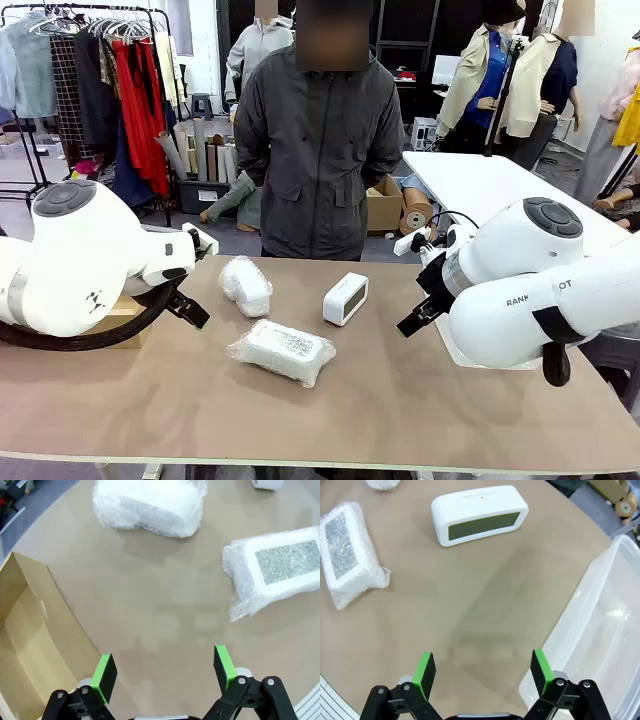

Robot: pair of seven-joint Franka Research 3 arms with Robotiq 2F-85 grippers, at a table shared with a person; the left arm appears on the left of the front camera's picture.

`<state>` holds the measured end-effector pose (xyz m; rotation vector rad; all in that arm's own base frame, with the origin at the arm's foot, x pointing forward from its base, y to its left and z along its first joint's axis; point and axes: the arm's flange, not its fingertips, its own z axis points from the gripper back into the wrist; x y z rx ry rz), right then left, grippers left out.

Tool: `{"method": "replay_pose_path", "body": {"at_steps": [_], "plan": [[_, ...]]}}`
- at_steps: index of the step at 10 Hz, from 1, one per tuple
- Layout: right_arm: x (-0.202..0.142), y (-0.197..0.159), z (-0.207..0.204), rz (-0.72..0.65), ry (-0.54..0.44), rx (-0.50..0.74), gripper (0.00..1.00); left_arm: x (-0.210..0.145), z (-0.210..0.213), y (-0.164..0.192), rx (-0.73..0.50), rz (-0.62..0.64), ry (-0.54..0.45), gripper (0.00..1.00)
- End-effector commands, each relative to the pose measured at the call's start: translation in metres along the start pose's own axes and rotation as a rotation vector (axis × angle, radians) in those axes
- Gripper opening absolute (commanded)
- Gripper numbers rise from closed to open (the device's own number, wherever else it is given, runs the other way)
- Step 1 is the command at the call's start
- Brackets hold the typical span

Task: Separate and place wrapped and unwrapped clocks.
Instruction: Pick up the Digital clock indicated by the person.

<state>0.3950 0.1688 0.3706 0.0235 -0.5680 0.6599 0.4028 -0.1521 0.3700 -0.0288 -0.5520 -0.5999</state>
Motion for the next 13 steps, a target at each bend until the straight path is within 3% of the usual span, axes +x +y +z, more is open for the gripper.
{"method": "replay_pose_path", "body": {"at_steps": [1, 13], "plan": [[0.0, 0.0, 0.0, 0.0, 0.0, 0.0, 1.0, 0.0, 0.0001, 0.0, 0.0, 0.0, 0.0, 1.0], [0.0, 0.0, 0.0, 0.0, 0.0, 0.0, 1.0, 0.0, 0.0001, 0.0, 0.0, 0.0, 0.0, 1.0]]}}
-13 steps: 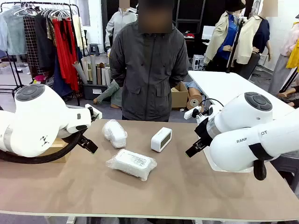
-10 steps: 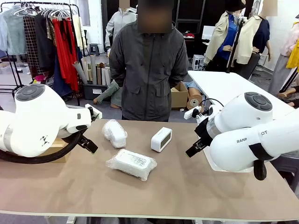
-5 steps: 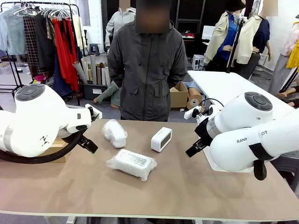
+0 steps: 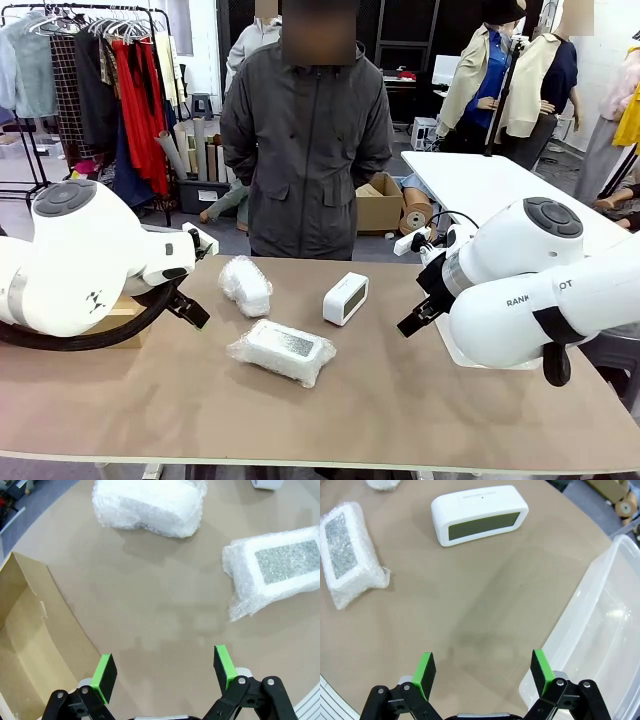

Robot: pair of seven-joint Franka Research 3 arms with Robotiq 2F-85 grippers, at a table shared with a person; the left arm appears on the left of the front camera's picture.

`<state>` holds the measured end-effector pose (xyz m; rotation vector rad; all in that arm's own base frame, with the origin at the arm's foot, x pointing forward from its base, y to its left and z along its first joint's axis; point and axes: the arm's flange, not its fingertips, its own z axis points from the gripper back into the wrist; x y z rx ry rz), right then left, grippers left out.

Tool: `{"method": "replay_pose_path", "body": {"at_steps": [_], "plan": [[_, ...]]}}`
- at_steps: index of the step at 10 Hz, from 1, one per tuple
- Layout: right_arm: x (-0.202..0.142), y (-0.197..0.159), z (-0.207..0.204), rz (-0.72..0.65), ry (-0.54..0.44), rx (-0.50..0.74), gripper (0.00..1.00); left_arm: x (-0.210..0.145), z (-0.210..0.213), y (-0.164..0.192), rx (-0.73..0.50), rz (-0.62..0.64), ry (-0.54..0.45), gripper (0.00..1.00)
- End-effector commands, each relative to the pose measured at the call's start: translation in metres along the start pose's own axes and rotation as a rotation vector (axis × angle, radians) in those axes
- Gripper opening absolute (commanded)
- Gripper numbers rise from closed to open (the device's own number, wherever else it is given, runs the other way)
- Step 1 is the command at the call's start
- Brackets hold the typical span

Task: Separate and place wrapped and unwrapped clocks.
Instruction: Pick up the Digital clock indicated by the person.

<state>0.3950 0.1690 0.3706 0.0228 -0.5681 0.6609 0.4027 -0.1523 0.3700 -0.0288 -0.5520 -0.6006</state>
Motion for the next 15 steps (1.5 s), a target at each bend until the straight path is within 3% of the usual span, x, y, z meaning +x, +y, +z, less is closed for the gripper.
{"method": "replay_pose_path", "body": {"at_steps": [1, 8, 10, 14, 15], "plan": [[0.0, 0.0, 0.0, -0.001, 0.0, 0.0, 1.0, 0.0, 0.0, 0.0, 0.0, 0.001, 0.0, 1.0], [0.0, 0.0, 0.0, 0.0, 0.0, 0.0, 1.0, 0.0, 0.0, 0.0, 0.0, 0.0, 0.0, 1.0], [0.001, 0.003, 0.0, 0.024, 0.012, 0.083, 1.0, 0.006, 0.011, 0.002, -0.122, -0.074, 0.046, 1.0], [0.017, 0.009, 0.022, 0.127, 0.093, 0.257, 1.0, 0.034, 0.038, 0.019, -0.389, -0.154, 0.006, 1.0], [0.024, 0.007, 0.027, 0.136, 0.071, 0.258, 1.0, 0.04, 0.046, 0.031, -0.447, -0.222, -0.004, 1.0]]}}
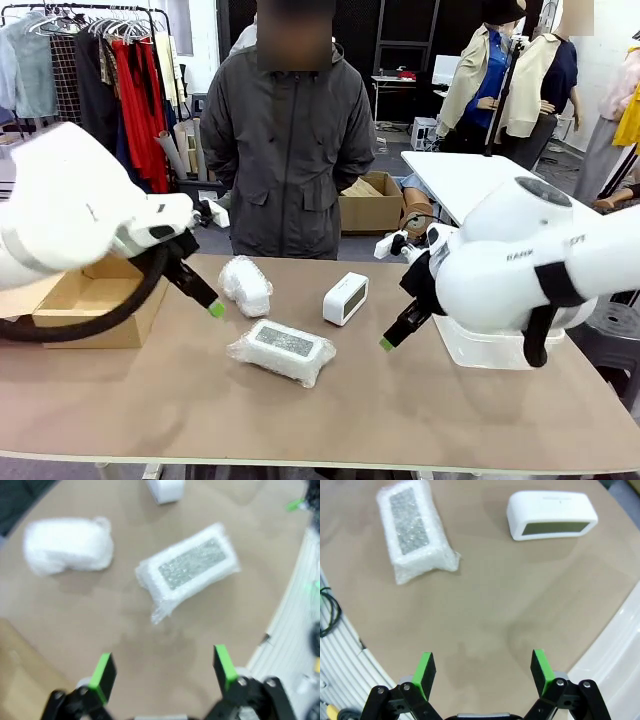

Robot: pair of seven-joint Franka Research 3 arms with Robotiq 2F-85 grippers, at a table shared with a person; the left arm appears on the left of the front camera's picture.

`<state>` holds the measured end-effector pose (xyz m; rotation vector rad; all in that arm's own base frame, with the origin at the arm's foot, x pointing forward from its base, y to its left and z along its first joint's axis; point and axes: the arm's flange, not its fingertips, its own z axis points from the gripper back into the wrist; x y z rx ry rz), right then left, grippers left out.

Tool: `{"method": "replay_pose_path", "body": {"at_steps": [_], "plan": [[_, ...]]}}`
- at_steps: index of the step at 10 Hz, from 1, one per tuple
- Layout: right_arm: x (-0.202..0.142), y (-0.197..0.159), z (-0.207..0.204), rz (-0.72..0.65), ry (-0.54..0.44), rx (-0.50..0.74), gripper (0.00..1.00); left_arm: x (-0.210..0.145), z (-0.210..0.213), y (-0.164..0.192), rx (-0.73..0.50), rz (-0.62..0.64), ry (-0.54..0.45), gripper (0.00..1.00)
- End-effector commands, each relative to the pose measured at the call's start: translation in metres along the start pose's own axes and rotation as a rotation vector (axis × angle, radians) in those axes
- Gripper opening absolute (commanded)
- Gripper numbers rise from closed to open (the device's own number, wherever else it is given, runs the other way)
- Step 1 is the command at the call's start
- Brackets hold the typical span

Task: Separate and place wrapped and unwrapped clocks.
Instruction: Pick up the Digital clock indicated by the person.

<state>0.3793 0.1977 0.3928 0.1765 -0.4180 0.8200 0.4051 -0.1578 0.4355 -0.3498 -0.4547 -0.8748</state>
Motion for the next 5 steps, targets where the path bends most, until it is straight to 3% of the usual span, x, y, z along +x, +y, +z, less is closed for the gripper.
{"method": "replay_pose_path", "body": {"at_steps": [1, 5], "plan": [[0.009, -0.024, 0.023, 0.072, -0.021, 0.062, 1.0, 0.002, 0.008, 0.032, -0.106, -0.126, 0.008, 1.0], [0.017, -0.043, 0.071, 0.308, -0.098, 0.199, 1.0, 0.012, 0.026, 0.055, -0.154, -0.458, -0.078, 1.0]]}}
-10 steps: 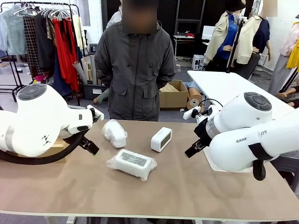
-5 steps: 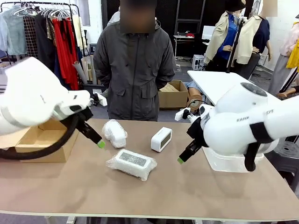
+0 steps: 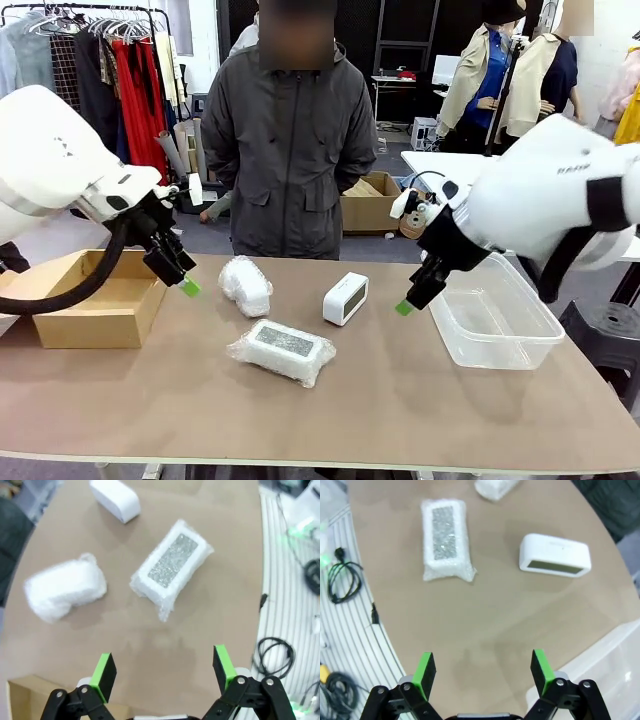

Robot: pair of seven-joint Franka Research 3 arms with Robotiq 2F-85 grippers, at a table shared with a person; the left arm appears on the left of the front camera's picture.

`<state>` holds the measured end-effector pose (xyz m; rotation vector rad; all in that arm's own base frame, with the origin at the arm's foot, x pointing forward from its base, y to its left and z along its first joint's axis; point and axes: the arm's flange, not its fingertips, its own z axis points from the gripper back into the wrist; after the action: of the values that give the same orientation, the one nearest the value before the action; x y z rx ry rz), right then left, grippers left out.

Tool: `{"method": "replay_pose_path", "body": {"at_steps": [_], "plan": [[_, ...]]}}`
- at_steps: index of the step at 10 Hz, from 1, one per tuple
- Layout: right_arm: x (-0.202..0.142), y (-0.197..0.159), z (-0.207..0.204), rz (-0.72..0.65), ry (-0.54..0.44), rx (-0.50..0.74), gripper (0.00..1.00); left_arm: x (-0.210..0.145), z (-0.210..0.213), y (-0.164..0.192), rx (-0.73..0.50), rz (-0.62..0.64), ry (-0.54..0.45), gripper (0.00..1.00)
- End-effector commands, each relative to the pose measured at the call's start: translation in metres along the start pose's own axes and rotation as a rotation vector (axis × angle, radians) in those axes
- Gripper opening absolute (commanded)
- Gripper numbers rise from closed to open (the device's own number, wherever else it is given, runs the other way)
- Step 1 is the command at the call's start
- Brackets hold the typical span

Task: Separate and place wrapped and unwrapped clocks.
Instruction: Pick up the Digital clock indicated by the person.

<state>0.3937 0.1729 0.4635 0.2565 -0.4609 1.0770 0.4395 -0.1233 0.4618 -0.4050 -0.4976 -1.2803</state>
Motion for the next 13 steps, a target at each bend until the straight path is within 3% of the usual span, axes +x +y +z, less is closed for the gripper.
{"method": "replay_pose_path", "body": {"at_steps": [1, 3, 4, 5, 9, 10, 11, 13], "plan": [[-0.012, -0.021, 0.014, 0.128, -0.044, 0.122, 1.0, -0.004, 0.001, 0.015, 0.022, -0.125, -0.09, 1.0], [-0.017, -0.043, 0.025, 0.154, -0.102, 0.144, 1.0, -0.009, 0.008, 0.02, 0.033, -0.247, -0.212, 1.0], [-0.018, -0.05, 0.027, 0.144, -0.139, 0.137, 1.0, -0.006, 0.01, 0.019, 0.081, -0.232, -0.233, 1.0], [-0.013, -0.024, 0.026, 0.141, -0.067, 0.099, 1.0, -0.001, 0.012, 0.015, 0.044, -0.183, -0.124, 1.0], [-0.013, -0.024, 0.026, 0.141, -0.067, 0.099, 1.0, -0.002, 0.011, 0.016, 0.06, -0.201, -0.145, 1.0], [-0.012, -0.025, 0.026, 0.166, -0.056, 0.096, 1.0, 0.0, 0.013, 0.026, -0.041, -0.216, -0.004, 1.0], [-0.01, -0.044, 0.036, 0.216, -0.081, 0.116, 1.0, 0.001, 0.022, 0.038, -0.144, -0.231, 0.024, 1.0], [-0.012, -0.056, 0.045, 0.306, -0.089, 0.164, 1.0, 0.007, 0.027, 0.05, -0.191, -0.243, 0.015, 1.0]]}}
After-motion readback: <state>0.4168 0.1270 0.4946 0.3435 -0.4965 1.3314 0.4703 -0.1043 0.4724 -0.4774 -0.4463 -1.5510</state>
